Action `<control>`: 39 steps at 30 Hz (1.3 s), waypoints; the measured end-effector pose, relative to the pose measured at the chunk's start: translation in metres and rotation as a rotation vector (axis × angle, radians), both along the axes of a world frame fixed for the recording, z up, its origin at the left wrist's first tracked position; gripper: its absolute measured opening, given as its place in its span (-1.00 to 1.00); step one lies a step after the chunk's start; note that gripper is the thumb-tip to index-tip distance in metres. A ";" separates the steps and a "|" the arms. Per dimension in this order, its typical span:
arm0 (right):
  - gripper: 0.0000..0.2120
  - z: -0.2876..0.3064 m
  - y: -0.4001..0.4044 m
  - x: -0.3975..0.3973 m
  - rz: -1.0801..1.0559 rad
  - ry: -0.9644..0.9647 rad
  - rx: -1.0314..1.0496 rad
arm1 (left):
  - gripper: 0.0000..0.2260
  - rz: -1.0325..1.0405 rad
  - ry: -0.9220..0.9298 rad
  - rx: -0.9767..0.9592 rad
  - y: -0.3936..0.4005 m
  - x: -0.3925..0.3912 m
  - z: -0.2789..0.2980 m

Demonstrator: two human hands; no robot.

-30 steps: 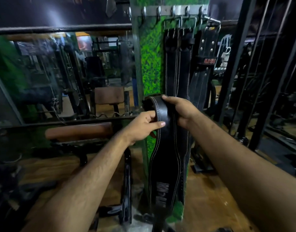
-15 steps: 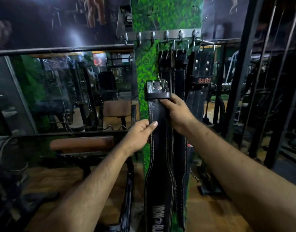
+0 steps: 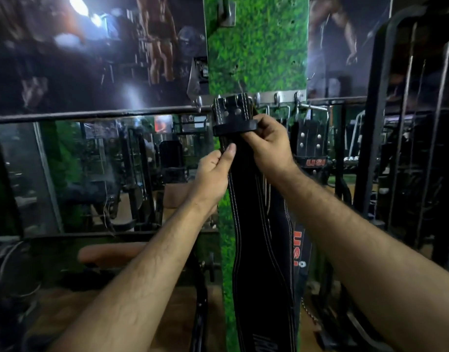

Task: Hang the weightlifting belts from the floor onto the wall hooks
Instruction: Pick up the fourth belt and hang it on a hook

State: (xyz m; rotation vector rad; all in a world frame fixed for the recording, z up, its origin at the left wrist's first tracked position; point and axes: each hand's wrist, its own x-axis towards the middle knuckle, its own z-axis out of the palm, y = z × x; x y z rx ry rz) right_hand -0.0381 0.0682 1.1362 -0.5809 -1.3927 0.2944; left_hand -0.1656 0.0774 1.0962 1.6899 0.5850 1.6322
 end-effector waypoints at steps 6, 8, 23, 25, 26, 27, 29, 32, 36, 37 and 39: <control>-0.92 0.022 0.033 0.001 0.018 0.260 -0.005 | -0.76 0.036 -0.020 -0.082 0.001 0.028 -0.027; -0.85 0.009 0.043 0.005 0.001 0.317 -0.070 | -0.82 0.051 0.087 -0.119 0.006 0.027 -0.064; -0.90 -0.030 0.064 0.012 0.096 0.443 -0.230 | -0.83 -0.055 0.175 -0.177 0.029 0.008 -0.031; -0.92 -0.024 0.065 0.011 0.081 0.429 -0.207 | -0.88 -0.044 0.117 -0.117 0.033 0.017 -0.022; -0.92 -0.021 0.066 0.013 0.071 0.441 -0.192 | -0.91 -0.050 0.097 -0.102 0.032 0.021 -0.030; -0.90 -0.018 0.067 0.016 0.058 0.459 -0.178 | -0.91 -0.047 0.097 -0.104 0.033 0.023 -0.043; -0.85 -0.014 0.070 0.023 0.034 0.495 -0.154 | -0.86 -0.070 0.142 -0.120 0.032 0.029 -0.071; -0.83 -0.013 0.077 0.034 -0.003 0.550 -0.143 | -0.71 -0.055 0.257 -0.210 0.032 0.025 -0.109; -0.85 -0.024 0.084 0.039 -0.016 0.582 -0.180 | -0.61 -0.186 0.418 -0.323 0.045 0.006 -0.151; -0.87 -0.027 0.085 0.039 -0.005 0.591 -0.185 | -0.52 -0.205 0.495 -0.358 0.050 0.000 -0.153; -0.90 -0.032 0.082 0.037 0.022 0.573 -0.190 | -0.44 -0.192 0.654 -0.353 0.058 -0.007 -0.141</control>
